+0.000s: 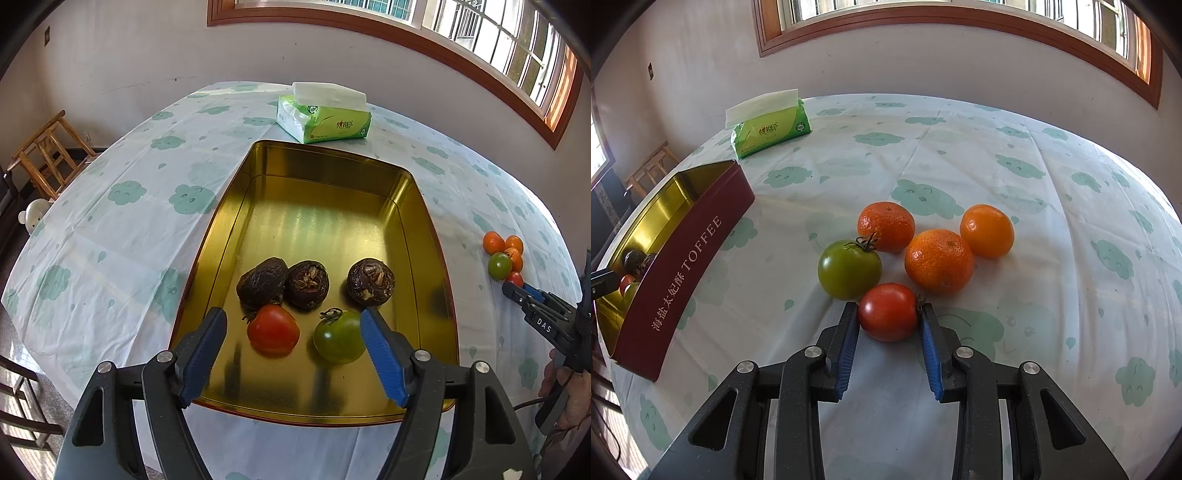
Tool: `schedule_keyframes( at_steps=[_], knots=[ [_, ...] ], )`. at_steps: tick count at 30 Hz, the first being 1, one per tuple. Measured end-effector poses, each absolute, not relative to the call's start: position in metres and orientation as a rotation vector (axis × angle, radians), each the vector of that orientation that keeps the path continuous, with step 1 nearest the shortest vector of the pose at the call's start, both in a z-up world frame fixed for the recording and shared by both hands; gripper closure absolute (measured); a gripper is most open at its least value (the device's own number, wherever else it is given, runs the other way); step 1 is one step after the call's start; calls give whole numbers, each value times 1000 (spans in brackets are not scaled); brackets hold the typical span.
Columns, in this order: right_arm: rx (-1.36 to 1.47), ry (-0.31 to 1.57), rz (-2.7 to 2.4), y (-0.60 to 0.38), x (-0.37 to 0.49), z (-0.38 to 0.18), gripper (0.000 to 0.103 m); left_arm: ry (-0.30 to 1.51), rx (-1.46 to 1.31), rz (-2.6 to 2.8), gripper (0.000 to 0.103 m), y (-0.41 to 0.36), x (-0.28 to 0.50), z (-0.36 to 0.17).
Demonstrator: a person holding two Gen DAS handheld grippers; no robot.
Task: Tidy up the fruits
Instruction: 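Close the right gripper on the red tomato and lift it, then carry the red tomato with the right gripper over the tin tray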
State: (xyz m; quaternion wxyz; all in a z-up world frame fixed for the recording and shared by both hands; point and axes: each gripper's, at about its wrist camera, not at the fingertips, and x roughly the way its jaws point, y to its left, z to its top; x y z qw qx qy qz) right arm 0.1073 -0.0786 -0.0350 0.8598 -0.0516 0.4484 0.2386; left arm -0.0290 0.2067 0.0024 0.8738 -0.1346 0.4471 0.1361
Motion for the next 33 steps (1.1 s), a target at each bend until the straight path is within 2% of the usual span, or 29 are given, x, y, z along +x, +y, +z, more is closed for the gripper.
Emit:
schedule_keyframes(
  at_steps=[10, 12, 16, 25, 33],
  knots=[
    [-99, 930, 506, -94, 90, -24, 69, 917, -287, 282, 29, 208, -33, 8],
    [-97, 922, 513, -93, 88, -19, 69, 910, -289, 280, 24, 208, -35, 10],
    [-107, 894, 547, -81, 82, -5, 69, 895, -292, 280, 21, 210, -40, 14],
    [-170, 819, 743, -12, 53, 31, 69, 873, -310, 315, 16, 222, -51, 21],
    [-246, 797, 910, 56, 27, 40, 69, 869, -333, 388, 12, 243, -67, 22]
  ],
)
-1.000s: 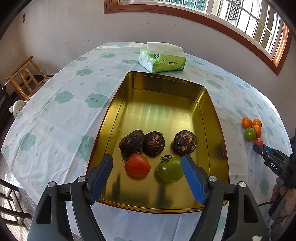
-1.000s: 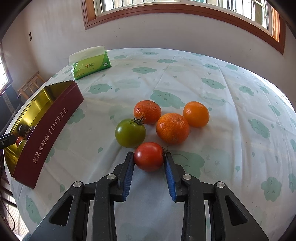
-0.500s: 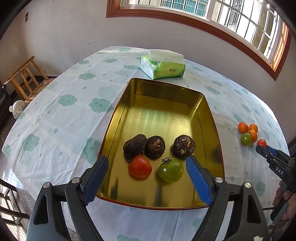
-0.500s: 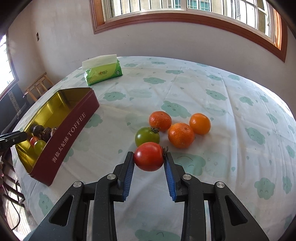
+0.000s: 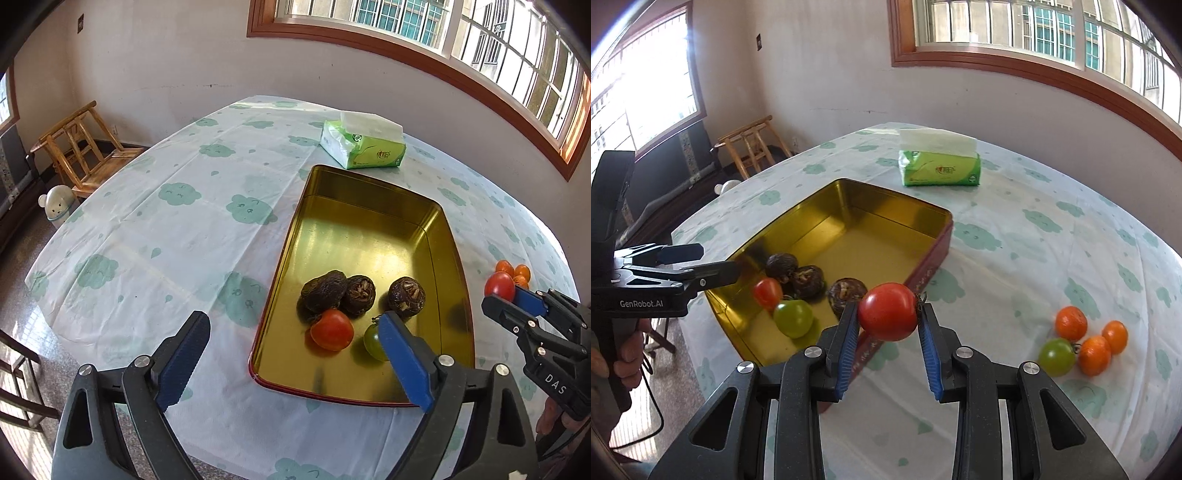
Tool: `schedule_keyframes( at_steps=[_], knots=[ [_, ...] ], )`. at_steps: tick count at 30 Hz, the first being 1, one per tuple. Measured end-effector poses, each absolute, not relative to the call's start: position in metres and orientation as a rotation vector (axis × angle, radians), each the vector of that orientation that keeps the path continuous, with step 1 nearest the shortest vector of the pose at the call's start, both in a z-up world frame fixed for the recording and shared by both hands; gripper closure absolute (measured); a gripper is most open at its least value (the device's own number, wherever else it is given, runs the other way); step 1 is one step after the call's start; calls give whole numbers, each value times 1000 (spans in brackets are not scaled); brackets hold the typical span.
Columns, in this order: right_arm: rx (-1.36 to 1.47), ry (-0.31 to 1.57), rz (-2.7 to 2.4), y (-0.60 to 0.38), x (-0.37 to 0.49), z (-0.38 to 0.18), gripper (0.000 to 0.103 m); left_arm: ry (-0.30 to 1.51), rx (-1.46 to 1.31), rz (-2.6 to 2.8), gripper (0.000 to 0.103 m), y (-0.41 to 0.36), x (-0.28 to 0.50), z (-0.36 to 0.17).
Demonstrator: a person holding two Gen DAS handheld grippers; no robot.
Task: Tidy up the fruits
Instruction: 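Carry the red tomato with the right gripper over the tin tray, then release the red tomato into the tray with the right gripper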
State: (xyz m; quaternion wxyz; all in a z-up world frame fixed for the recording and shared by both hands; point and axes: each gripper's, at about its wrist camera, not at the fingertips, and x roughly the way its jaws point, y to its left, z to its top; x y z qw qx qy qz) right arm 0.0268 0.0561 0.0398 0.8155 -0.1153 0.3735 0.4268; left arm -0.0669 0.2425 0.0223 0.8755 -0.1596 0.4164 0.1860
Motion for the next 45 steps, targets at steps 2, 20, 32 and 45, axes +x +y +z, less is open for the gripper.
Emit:
schedule_keyframes(
  at_steps=[2, 20, 32, 45],
  knots=[
    [-257, 801, 936, 68, 23, 37, 69, 870, -342, 408, 12, 249, -72, 22],
    [-342, 867, 981, 113, 18, 5, 69, 878, -406, 497, 11, 281, -92, 15],
    [-344, 856, 970, 114, 19, 5, 69, 880, -408, 486, 11, 278, -90, 13],
    [-317, 842, 963, 106, 20, 8, 65, 881, -397, 474, 11, 270, -87, 15]
  ],
)
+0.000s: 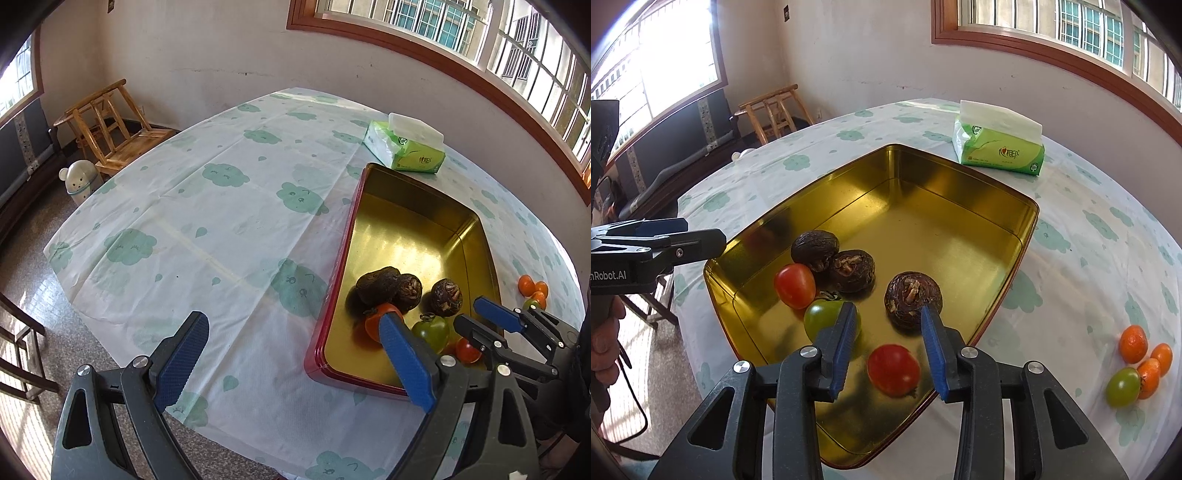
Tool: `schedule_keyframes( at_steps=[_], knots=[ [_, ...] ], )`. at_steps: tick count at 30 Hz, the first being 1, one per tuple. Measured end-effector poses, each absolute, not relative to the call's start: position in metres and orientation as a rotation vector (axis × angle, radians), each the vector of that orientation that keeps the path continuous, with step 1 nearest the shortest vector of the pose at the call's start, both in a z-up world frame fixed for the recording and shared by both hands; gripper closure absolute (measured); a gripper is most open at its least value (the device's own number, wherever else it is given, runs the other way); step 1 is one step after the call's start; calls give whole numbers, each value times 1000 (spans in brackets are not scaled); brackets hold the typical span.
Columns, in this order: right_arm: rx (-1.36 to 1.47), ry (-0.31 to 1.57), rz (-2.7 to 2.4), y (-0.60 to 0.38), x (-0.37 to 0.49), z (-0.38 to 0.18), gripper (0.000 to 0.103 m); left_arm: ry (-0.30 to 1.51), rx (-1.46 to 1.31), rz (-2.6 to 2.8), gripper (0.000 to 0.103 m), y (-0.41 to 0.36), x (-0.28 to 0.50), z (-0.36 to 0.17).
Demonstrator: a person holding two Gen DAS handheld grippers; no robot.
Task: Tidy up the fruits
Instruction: 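Release the red tomato into the tray with the right gripper, then withdraw the right gripper back toward the remaining fruit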
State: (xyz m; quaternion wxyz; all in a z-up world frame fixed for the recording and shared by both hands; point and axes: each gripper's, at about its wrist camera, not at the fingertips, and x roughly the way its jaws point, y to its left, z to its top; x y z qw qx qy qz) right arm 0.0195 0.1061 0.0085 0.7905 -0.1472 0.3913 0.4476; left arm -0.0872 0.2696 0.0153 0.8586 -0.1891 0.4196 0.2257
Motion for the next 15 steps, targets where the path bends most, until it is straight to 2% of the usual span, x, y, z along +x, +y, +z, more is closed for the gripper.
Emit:
schedule_keyframes(
  at_steps=[6, 7, 8, 10, 15],
  knots=[
    [-225, 784, 948, 72, 25, 23, 65, 871, -364, 433, 11, 254, -76, 24],
    [-220, 773, 918, 64, 26, 26, 60, 870, -355, 424, 11, 250, -73, 25],
    [-216, 760, 886, 54, 29, 28, 50, 869, -347, 413, 11, 245, -69, 27],
    [-204, 738, 826, 32, 36, 29, 39, 867, -335, 387, 11, 236, -63, 29],
    [-204, 799, 624, -40, 70, 10, 37, 870, -291, 312, 11, 205, -42, 34]
  ],
)
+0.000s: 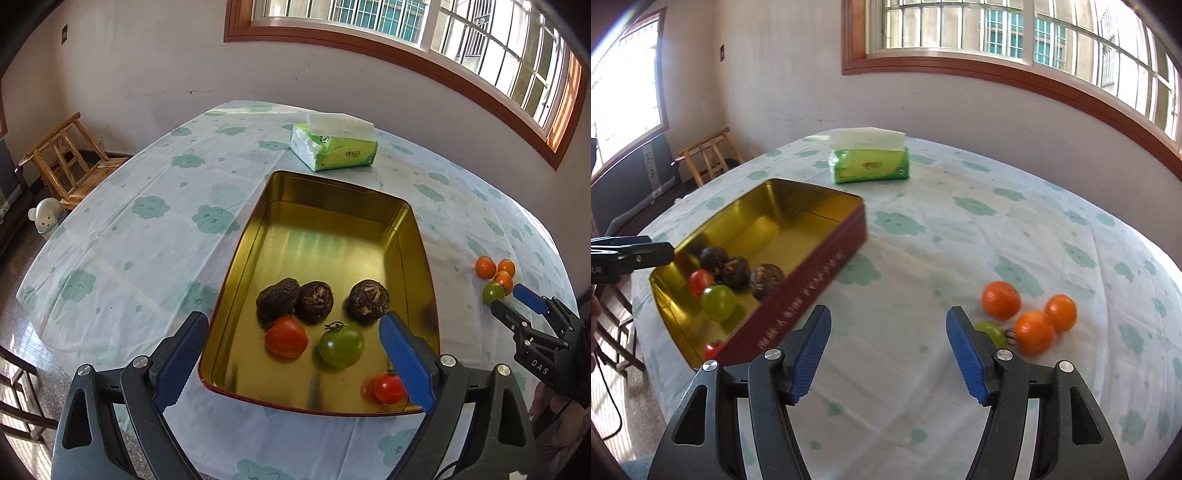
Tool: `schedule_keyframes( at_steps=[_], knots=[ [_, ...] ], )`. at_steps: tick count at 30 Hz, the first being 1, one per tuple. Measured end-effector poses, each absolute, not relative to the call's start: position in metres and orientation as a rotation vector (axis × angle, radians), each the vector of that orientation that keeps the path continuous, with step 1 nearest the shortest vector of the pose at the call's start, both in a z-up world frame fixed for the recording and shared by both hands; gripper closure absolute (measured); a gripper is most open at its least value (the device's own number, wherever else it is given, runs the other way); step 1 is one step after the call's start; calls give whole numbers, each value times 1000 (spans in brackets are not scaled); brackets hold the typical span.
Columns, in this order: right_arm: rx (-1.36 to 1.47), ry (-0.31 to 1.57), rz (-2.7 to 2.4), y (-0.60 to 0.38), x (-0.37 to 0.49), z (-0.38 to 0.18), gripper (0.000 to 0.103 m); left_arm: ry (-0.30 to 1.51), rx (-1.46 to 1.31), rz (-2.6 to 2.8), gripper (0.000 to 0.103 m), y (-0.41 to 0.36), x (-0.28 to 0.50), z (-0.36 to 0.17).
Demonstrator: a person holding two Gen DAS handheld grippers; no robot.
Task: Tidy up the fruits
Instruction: 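Withdraw the right gripper back toward the remaining fruit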
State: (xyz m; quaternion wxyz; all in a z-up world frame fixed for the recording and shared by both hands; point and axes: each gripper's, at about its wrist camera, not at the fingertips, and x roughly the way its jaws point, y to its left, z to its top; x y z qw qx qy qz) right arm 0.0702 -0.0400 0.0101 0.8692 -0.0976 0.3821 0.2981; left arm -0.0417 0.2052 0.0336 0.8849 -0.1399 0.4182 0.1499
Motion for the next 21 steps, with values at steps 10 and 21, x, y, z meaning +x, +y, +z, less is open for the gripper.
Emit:
schedule_keyframes(
  at_steps=[10, 21],
  knots=[
    [-159, 943, 332, -158, 127, -39, 27, 865, -184, 135, 11, 122, 1, 40],
    [-131, 973, 351, -184, 149, -54, 5, 890, -99, -14, 11, 36, 49, 19]
  ],
)
